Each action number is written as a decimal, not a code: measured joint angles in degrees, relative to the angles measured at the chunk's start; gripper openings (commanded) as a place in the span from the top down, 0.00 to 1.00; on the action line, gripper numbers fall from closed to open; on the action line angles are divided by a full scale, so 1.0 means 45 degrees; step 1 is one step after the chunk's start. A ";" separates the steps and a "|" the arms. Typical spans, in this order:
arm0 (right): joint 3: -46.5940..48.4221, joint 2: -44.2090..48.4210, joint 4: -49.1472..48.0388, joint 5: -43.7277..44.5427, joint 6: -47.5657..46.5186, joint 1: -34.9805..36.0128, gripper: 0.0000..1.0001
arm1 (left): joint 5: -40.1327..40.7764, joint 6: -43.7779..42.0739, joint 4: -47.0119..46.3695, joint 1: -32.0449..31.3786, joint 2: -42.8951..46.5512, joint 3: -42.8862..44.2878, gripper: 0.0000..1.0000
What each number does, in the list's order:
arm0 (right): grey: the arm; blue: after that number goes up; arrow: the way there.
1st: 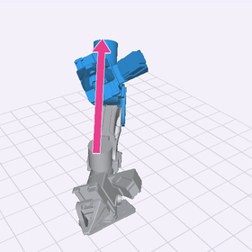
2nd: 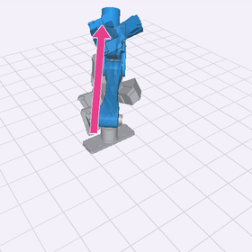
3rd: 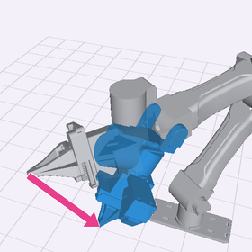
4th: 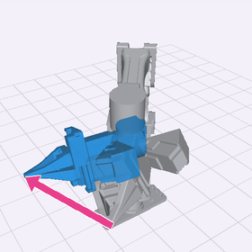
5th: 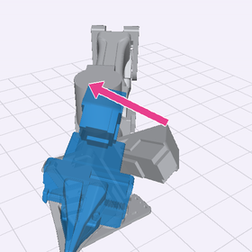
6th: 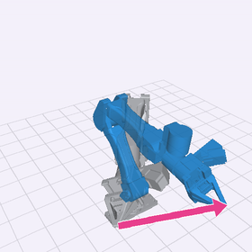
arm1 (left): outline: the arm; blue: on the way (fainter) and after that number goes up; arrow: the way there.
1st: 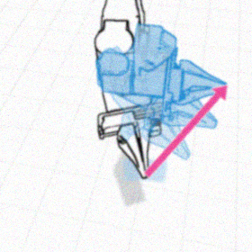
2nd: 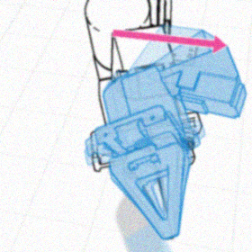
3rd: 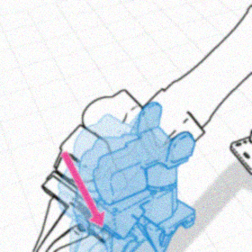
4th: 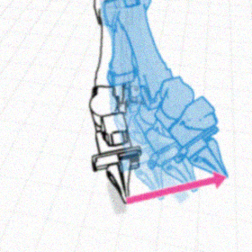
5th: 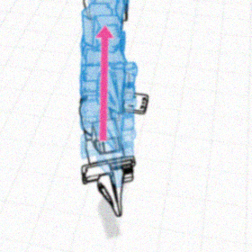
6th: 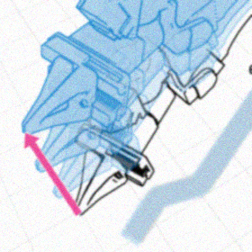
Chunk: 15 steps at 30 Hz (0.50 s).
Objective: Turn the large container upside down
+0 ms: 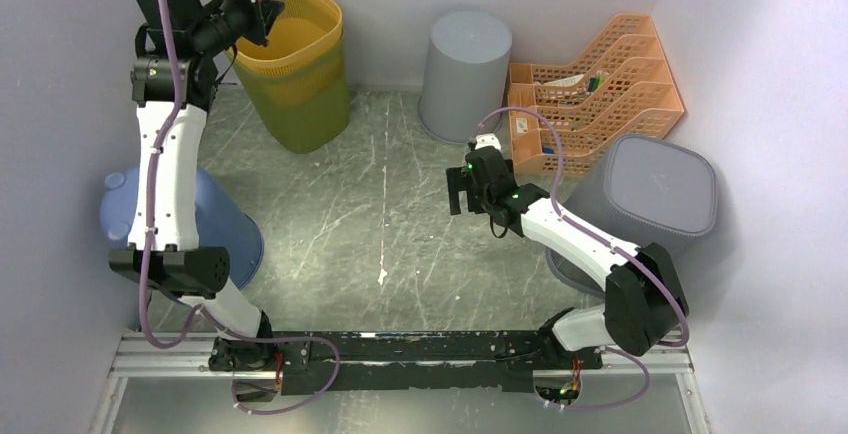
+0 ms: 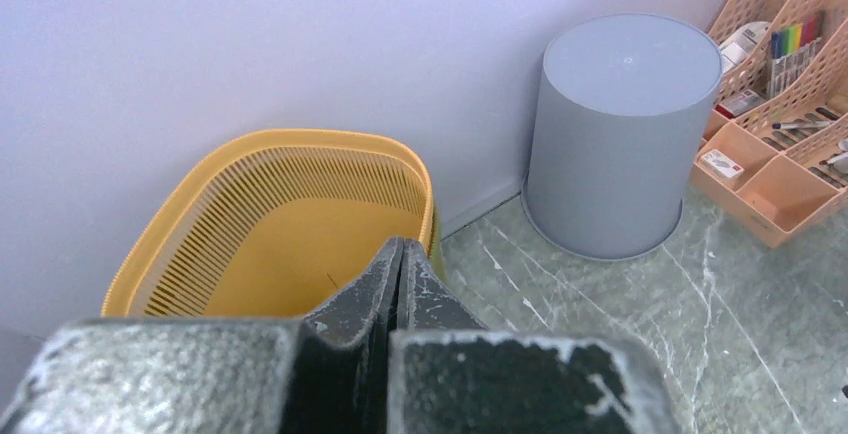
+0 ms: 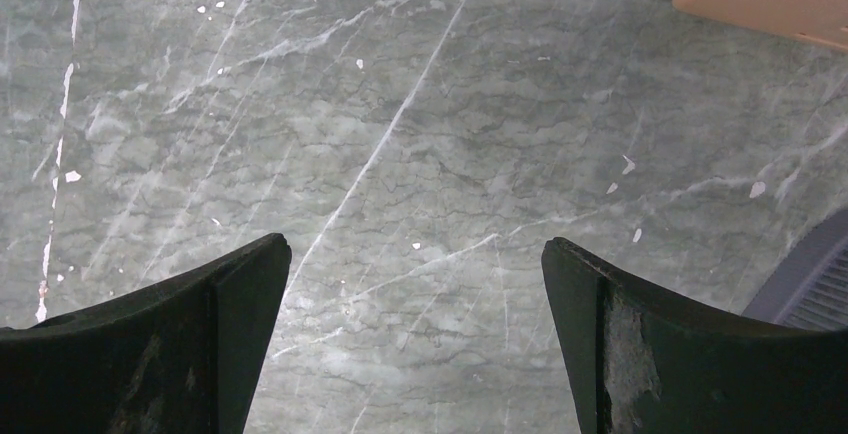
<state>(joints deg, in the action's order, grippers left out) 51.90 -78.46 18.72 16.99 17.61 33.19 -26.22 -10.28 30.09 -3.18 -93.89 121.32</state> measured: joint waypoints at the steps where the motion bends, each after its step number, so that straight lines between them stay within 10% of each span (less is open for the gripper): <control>1: 0.0000 -0.0019 0.0000 -0.0019 0.0005 0.0000 0.00 | 0.0000 0.0029 0.0078 0.0000 -0.0034 0.0243 0.82; 6: 0.0005 -0.0053 0.0005 -0.0121 0.0000 0.0000 0.00 | -0.0282 -0.0500 0.1719 0.0058 -0.1919 0.2977 0.26; 15: 0.0340 -0.0053 0.0631 -0.0117 -0.0005 0.0000 0.00 | -0.1894 -0.2191 0.3351 0.0539 -0.3123 0.2011 0.13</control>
<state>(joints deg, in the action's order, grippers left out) 53.43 -78.70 21.56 16.47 17.58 33.19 -34.74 -20.14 45.17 -0.75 -107.94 130.37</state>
